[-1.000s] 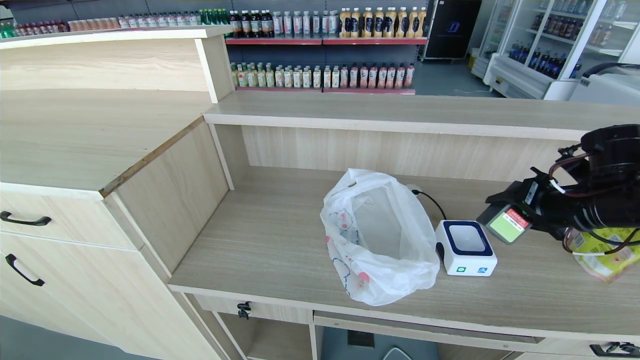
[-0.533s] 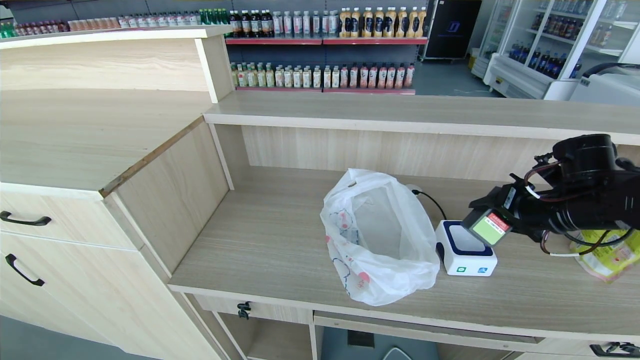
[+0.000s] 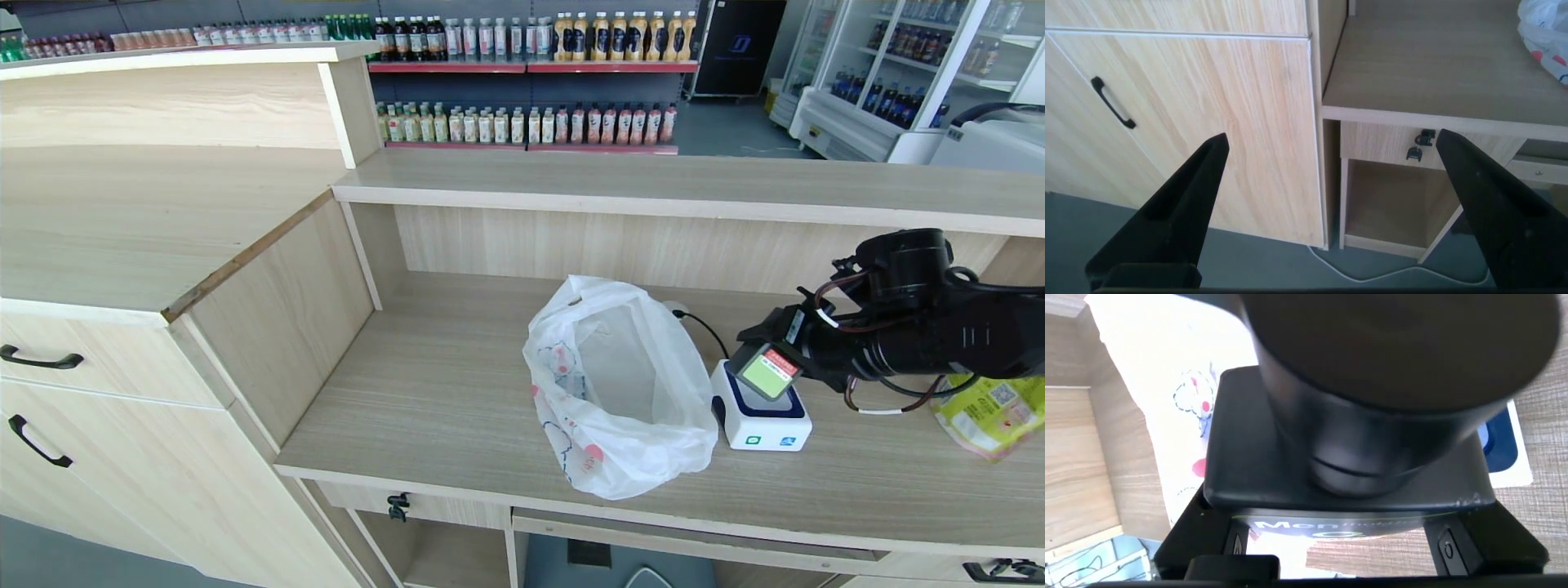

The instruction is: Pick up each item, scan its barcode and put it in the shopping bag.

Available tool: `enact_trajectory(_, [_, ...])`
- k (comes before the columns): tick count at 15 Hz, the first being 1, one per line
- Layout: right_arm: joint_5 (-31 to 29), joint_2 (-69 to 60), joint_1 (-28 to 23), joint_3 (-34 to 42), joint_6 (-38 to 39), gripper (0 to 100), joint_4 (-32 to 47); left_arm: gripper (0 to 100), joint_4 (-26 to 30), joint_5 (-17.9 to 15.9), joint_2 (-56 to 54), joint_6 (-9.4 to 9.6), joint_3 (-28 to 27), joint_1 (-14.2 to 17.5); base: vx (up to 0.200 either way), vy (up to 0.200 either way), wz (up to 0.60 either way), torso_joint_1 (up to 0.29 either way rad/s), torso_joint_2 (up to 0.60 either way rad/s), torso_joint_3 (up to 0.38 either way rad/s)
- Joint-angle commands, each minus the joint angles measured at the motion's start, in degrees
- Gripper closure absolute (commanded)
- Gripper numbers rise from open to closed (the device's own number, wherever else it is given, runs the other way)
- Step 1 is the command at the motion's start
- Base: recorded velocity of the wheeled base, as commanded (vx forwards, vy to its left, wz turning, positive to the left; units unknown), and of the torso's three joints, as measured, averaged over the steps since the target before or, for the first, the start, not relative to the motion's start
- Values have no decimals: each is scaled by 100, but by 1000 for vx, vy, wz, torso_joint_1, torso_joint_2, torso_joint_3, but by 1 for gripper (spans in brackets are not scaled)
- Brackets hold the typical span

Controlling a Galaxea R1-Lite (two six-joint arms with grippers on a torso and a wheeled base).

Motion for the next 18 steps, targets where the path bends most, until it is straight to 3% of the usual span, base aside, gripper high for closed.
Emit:
enact_trajectory(1, [-18,183,62,-65,-6,100,-29,0,2,2,-2,6,0,2,0,0,0,0,0,0])
enact_trajectory(18, [-229,535,247,-205,-24,100,-258,0,2,2,-2,-3,0,2,0,0,0,0,0,0])
